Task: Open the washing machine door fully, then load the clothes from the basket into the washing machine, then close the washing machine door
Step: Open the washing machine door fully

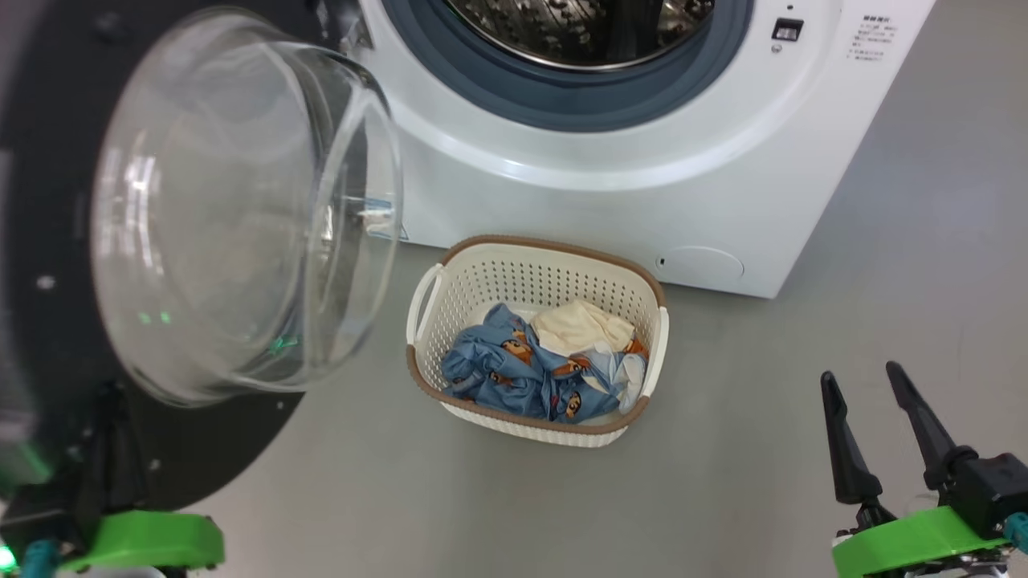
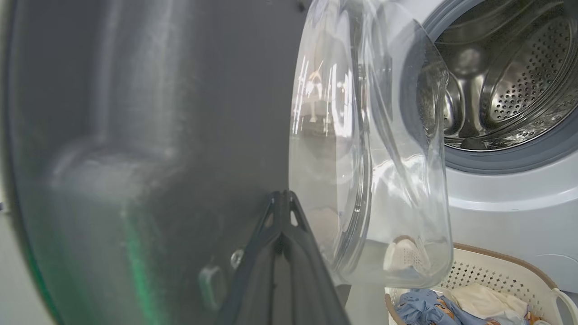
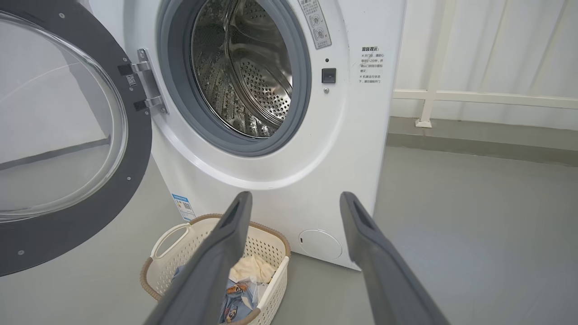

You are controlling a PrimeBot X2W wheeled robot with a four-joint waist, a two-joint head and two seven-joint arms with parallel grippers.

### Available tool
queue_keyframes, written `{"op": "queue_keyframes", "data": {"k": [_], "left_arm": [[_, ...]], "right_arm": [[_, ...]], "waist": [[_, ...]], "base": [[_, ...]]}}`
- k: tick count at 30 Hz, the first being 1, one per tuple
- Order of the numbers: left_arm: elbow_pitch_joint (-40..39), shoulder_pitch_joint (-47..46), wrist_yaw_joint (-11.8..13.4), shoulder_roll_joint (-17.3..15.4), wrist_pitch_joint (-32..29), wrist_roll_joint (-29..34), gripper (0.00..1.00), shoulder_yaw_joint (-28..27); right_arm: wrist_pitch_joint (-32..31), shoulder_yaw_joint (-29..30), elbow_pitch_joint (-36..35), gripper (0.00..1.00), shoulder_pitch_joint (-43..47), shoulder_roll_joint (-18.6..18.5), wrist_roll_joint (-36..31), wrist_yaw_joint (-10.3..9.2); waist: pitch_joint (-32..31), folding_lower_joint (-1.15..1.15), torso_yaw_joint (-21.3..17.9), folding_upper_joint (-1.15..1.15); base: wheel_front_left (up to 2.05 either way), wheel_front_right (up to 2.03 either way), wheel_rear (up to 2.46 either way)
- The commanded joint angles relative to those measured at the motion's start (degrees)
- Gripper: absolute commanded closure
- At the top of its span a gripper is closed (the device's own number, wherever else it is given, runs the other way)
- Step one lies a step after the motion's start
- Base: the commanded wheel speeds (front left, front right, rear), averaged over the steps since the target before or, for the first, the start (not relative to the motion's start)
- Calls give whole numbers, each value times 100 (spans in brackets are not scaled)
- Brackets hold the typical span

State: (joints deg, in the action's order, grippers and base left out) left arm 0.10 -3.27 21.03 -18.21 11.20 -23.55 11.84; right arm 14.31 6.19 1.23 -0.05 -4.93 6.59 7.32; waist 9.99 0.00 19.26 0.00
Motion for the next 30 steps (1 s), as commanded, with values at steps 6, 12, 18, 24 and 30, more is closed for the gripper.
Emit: {"op": "queue_keyframes", "data": {"k": [6, 12, 18, 24, 30], "left_arm": [[444, -610, 19, -349, 262, -212, 100, -808], [999, -935, -140, -451, 364, -344, 100, -1342], [1411, -1247, -366, -510, 377, -245, 100, -1928], [1833, -1542, -677, -574, 378, -45, 100, -2347], [2291, -1844, -1012, -568, 379, 225, 100, -2749]], "right_arm": [[69, -151, -303, 0, -253, -115, -103, 17], [69, -111, -334, 0, -315, -184, -90, 17], [69, -84, -352, 0, -367, -215, -92, 17], [69, -84, -352, 0, -417, -243, -98, 17], [69, -109, -346, 0, -463, -265, -94, 17]], "waist": [[382, 0, -168, 0], [520, 0, -197, 0], [627, 0, -196, 0], [694, 0, -180, 0], [714, 0, -178, 0]], "base": [[0, 0, 0], [0, 0, 0], [0, 0, 0], [0, 0, 0], [0, 0, 0]]}}
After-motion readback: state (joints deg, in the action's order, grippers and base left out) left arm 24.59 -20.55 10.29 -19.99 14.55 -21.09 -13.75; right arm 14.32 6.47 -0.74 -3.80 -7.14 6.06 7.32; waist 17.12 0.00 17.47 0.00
